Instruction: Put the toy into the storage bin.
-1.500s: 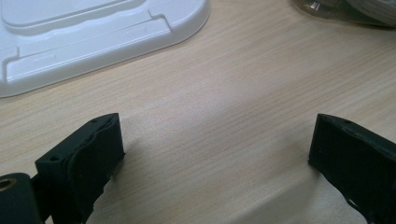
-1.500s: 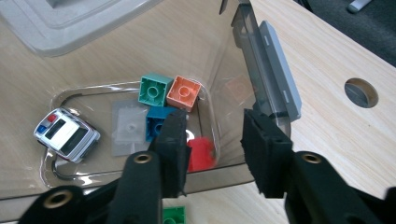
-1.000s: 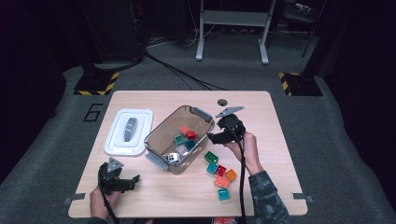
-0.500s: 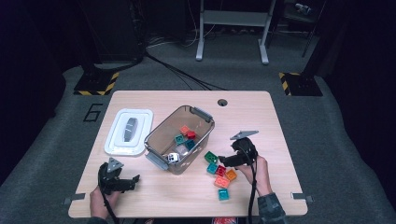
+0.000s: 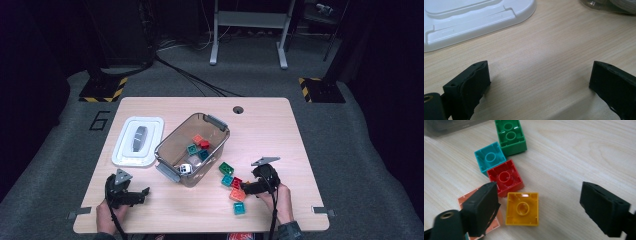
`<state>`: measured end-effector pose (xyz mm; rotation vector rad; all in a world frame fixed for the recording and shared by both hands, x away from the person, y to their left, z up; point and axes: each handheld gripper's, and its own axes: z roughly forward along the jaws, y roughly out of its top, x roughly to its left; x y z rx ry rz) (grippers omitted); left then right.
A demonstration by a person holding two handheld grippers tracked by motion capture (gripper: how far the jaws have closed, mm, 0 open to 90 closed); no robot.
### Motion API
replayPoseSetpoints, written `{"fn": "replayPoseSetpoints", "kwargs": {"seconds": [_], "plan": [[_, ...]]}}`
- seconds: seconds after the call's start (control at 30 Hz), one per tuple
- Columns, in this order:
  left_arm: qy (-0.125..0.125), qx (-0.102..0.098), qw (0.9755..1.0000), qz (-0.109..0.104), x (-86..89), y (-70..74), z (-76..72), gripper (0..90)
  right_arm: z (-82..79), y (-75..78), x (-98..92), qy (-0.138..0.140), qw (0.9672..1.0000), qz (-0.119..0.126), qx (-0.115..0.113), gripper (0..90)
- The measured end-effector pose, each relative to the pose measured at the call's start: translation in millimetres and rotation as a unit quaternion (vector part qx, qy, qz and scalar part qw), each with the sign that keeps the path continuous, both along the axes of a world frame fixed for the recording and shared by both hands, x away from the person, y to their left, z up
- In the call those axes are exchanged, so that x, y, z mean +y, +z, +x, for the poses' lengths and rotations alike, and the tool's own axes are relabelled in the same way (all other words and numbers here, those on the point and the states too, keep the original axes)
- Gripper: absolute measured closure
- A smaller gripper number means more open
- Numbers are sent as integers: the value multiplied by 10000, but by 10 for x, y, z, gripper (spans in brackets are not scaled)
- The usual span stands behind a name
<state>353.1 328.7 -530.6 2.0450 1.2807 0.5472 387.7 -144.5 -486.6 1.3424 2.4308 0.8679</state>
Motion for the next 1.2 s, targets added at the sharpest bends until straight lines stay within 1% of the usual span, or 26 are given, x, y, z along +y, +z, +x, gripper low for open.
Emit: {"fn": "replayPoseSetpoints", "kwargs": {"seconds": [0.07, 0.1, 0.13, 0.17, 0.23, 0.3, 0.33, 0.37, 0.43, 0.53, 0.63, 0.77, 0.93, 0.97, 1.0, 1.03, 1.07, 1.1, 1.13, 1.2], "plan": [[3, -3, 10000, 0, 0, 0, 0, 30, -21, -12, 1, -28, 10000, -8, -30, 252], [2, -4, 10000, 1, 0, -1, 0, 30, -30, -17, 7, -56, 10000, -5, -36, 256], [1, -5, 10000, -1, 0, -1, 0, 30, -36, -20, 9, -58, 10000, 39, -35, 293], [4, -6, 10000, 0, -1, -1, 0, 30, -39, -21, 8, -62, 10000, 27, -53, 340], [5, -7, 10000, -1, -1, -1, 0, 30, -46, -30, 8, -12, 9999, 113, 42, 358], [4, -7, 10000, -1, -1, -1, 0, 30, -57, -47, 11, 13, 10000, 74, 59, 378], [3, -6, 10000, 0, -1, -1, 0, 30, -60, -56, 9, 69, 9999, 92, 100, 375], [3, -5, 10000, -1, 0, -1, 0, 30, -68, -64, 9, 52, 9998, 111, 134, 379], [3, -6, 10000, -1, -1, -1, 0, 30, -79, -77, 3, 58, 9999, 84, 135, 418], [3, -8, 10000, -1, -1, -1, 0, 30, -82, -93, -5, 26, 9999, 40, 110, 528], [3, -9, 10000, 0, -1, -1, -1, 30, -80, -113, -2, 26, 9999, 11, 138, 554], [8, -15, 10000, 7, -2, -1, -1, 30, -88, -114, -7, 29, 10000, 15, 70, 585], [7, -15, 10000, 8, -2, 0, -2, 30, -84, -81, -26, -46, 10000, 2, -31, 588], [8, -14, 10000, 8, -2, 0, -2, 30, -85, -71, -35, -20, 10000, 44, -42, 588], [7, -13, 10000, 7, -2, 0, -1, 30, -85, -66, -40, -52, 9999, 76, -97, 589], [6, -10, 10000, 2, -2, -1, -1, 30, -84, -54, -45, -71, 9999, 108, -87, 588], [6, -10, 10000, 0, -2, -1, -1, 30, -83, -39, -49, -62, 9999, 97, -108, 588], [8, -13, 10000, 5, -2, -1, -1, 30, -82, -30, -51, -73, 9998, 144, -142, 588], [4, -8, 10000, 2, -1, -1, -1, 30, -78, -14, -50, -141, 9997, 138, -171, 588], [5, -10, 10000, 1, -1, -1, 0, 30, -67, 23, -62, -107, 9996, 143, -225, 588]]}}
